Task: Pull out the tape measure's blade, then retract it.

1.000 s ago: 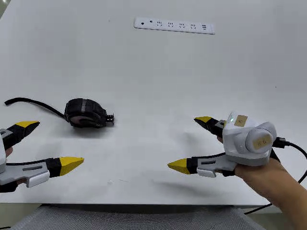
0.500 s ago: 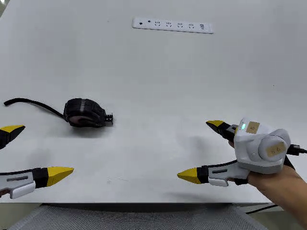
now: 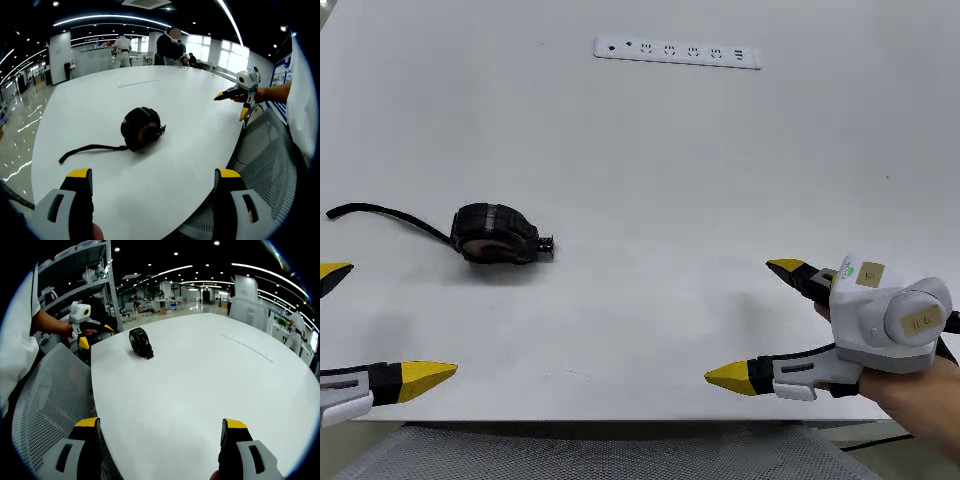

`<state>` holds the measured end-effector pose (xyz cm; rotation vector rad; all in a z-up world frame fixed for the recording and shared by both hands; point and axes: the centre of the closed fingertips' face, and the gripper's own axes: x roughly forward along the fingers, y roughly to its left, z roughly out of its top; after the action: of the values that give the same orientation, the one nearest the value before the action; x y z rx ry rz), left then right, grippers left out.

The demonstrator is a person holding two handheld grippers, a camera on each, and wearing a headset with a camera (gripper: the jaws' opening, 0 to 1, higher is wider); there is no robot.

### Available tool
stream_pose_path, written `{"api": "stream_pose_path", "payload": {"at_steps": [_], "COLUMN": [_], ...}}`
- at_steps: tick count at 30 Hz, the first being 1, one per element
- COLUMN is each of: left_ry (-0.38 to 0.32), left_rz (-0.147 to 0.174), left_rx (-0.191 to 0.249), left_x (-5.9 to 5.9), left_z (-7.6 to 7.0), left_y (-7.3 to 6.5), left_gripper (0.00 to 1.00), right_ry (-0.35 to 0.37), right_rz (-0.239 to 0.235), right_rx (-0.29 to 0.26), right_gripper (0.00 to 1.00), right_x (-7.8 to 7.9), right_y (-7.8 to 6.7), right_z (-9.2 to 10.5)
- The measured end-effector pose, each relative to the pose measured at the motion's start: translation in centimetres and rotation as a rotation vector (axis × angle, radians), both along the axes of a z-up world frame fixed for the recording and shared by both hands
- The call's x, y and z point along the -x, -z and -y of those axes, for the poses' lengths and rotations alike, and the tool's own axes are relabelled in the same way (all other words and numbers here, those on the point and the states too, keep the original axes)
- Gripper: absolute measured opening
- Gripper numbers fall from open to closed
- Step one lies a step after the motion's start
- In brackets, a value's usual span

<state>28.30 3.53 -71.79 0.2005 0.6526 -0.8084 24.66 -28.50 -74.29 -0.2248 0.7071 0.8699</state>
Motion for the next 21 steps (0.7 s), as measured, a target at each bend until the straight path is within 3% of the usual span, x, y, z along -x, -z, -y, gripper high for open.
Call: {"api": "stream_pose_path", "payload": {"at_steps": [21], "left_ry": [0.024], "left_rz": [-0.011], "left_rx": [-0.006], "left_x": [0.4], "left_z": [-0.5], "left_y": [-0.1], "left_gripper": [0.99], "right_ry": [0.02], "right_rz": [0.01], "right_rx": [0.024], "right_gripper": [0.99], "right_x": [0.7], "right_y": [-0.4], "right_z": [1.4]}}
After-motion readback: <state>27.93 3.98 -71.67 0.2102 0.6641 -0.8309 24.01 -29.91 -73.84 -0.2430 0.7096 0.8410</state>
